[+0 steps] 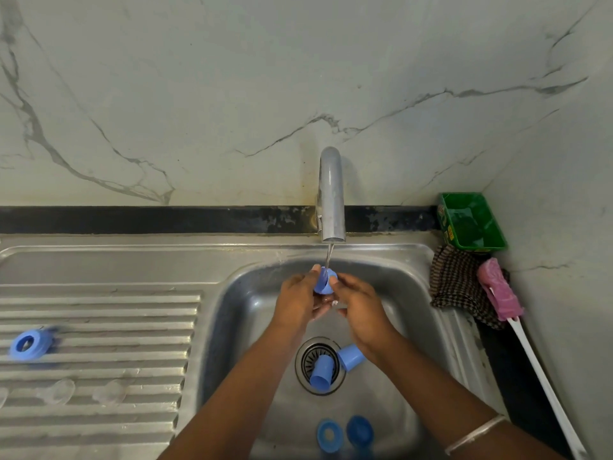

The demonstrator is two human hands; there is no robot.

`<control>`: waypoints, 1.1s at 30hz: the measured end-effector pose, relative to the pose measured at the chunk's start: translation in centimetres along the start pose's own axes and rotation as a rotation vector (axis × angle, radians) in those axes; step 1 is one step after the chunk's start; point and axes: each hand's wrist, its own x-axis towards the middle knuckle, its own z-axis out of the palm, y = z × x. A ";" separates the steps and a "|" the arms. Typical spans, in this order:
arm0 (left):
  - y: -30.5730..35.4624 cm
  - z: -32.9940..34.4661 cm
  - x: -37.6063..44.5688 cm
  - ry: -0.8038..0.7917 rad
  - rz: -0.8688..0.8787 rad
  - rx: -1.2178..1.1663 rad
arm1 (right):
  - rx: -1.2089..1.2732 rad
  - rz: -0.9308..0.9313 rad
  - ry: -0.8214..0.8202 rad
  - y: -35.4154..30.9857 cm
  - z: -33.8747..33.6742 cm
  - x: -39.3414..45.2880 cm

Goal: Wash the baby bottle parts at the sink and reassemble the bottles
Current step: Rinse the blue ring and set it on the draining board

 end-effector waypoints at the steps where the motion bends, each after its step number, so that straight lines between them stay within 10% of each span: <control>1: 0.0 0.3 0.1 -0.004 -0.003 0.025 | 0.026 0.023 -0.003 0.3 0.1 -0.1; 10: 0.3 1.1 0.9 0.091 -0.074 0.019 | -0.231 -0.134 0.310 -2.5 -0.3 2.9; 15: 1.5 1.3 0.7 0.032 -0.222 -0.105 | -0.781 -0.335 0.071 -7.6 0.9 6.5; 24: 1.4 1.2 0.6 -0.016 -0.063 0.348 | -0.798 -0.287 0.134 -8.2 1.0 7.8; 33: -1.0 -2.5 -0.6 -0.075 0.316 0.638 | -0.303 -0.127 0.226 -3.6 2.5 4.6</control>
